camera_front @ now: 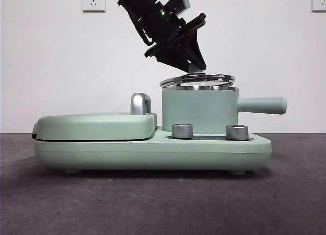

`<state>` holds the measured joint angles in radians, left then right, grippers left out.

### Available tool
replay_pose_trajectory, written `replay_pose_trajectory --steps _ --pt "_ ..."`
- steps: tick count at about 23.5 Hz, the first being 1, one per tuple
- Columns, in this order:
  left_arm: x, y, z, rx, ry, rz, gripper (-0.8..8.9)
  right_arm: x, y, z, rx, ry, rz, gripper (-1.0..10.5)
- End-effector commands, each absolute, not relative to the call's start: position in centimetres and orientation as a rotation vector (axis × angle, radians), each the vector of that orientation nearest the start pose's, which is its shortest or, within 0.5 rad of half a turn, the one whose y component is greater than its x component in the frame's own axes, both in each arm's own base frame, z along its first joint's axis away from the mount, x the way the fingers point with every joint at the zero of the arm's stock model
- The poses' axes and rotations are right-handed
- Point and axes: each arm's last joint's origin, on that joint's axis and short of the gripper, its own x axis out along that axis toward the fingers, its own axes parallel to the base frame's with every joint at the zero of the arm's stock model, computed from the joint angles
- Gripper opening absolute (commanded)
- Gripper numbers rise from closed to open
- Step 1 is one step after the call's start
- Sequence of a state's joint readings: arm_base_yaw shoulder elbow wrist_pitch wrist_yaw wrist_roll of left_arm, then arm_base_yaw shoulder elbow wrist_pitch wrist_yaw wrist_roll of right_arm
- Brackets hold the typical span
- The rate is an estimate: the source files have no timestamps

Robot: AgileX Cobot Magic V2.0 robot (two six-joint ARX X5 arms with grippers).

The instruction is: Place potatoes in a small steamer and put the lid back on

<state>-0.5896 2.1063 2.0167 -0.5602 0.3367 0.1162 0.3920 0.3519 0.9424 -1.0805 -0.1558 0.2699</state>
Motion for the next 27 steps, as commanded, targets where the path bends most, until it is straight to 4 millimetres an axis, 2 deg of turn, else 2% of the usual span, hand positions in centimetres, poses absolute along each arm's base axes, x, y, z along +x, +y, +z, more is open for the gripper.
replay_pose_trajectory --steps 1,9,15,27 --pt "39.0 -28.9 31.4 0.199 0.588 -0.959 0.14 2.3 1.4 33.8 0.210 0.547 0.468 3.5" --pt "38.3 -29.9 30.8 0.249 0.606 -0.953 0.14 2.3 1.4 33.8 0.210 0.547 0.468 3.5" --pt "38.4 -29.8 30.7 0.304 0.597 -0.863 0.14 2.3 1.4 33.8 0.210 0.548 0.468 3.5" --pt "38.6 -29.4 30.5 0.316 0.622 -0.845 0.14 2.3 1.4 33.8 0.211 0.547 0.465 3.5"
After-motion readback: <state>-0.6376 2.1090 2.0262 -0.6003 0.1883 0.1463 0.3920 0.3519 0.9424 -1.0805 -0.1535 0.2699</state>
